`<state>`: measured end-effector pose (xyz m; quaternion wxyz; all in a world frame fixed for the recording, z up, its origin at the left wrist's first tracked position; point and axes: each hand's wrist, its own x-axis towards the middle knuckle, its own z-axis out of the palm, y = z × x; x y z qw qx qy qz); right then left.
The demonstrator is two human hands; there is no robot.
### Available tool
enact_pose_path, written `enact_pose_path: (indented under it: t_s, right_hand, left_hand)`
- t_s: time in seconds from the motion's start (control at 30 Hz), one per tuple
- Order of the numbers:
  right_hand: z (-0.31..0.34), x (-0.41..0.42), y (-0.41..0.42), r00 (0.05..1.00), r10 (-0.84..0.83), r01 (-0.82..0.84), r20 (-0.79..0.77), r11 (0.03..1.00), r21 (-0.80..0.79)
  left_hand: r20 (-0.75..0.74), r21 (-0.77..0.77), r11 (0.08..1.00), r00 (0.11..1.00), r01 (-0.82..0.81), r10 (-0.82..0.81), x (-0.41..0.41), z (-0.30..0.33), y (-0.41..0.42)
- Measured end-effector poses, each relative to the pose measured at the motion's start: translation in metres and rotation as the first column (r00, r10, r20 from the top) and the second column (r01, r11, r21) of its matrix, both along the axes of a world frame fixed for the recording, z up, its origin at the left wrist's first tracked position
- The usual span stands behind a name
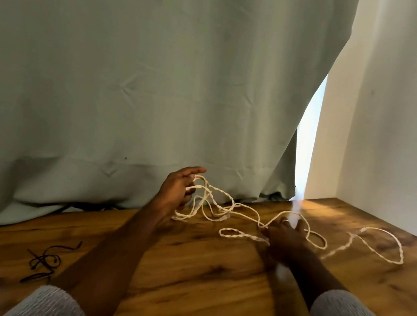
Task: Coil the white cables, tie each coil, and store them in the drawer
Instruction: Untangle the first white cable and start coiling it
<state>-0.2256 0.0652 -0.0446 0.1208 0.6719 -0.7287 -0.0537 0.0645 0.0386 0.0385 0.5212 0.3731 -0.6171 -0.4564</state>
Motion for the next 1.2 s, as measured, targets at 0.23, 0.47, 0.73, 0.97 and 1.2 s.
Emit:
enact_pose_path:
  t_s: [0.23,0.47,0.73,0.97,1.2]
  right_hand:
    - [0.010,0.071,-0.015,0.644,0.235,-0.093,0.728,0.969,-0.231]
    - [-0.003,0.158,-0.031,0.849,0.159,-0.111,0.504,0.986,-0.124]
    - [0.024,0.136,-0.022,0.940,0.213,-0.124,0.267,0.941,-0.314]
    - [0.079,0.064,0.011,0.864,0.389,0.023,0.320,0.605,-0.796]
    - [0.100,0.005,0.044,0.974,0.015,0.138,0.226,0.751,-0.645]
  left_hand:
    - [-0.360,0.032,0.991,0.926,0.132,-0.111,0.012,0.001,-0.001]
    - [-0.458,-0.013,0.979,0.869,0.202,-0.185,0.020,0.029,0.012]
    - [-0.456,-0.033,0.993,0.882,0.114,-0.116,0.069,0.032,0.001]
    - [-0.462,0.081,0.997,0.886,0.003,0.035,0.066,-0.011,-0.001]
    - [-0.366,0.110,0.993,0.928,-0.036,0.075,0.045,-0.062,0.000]
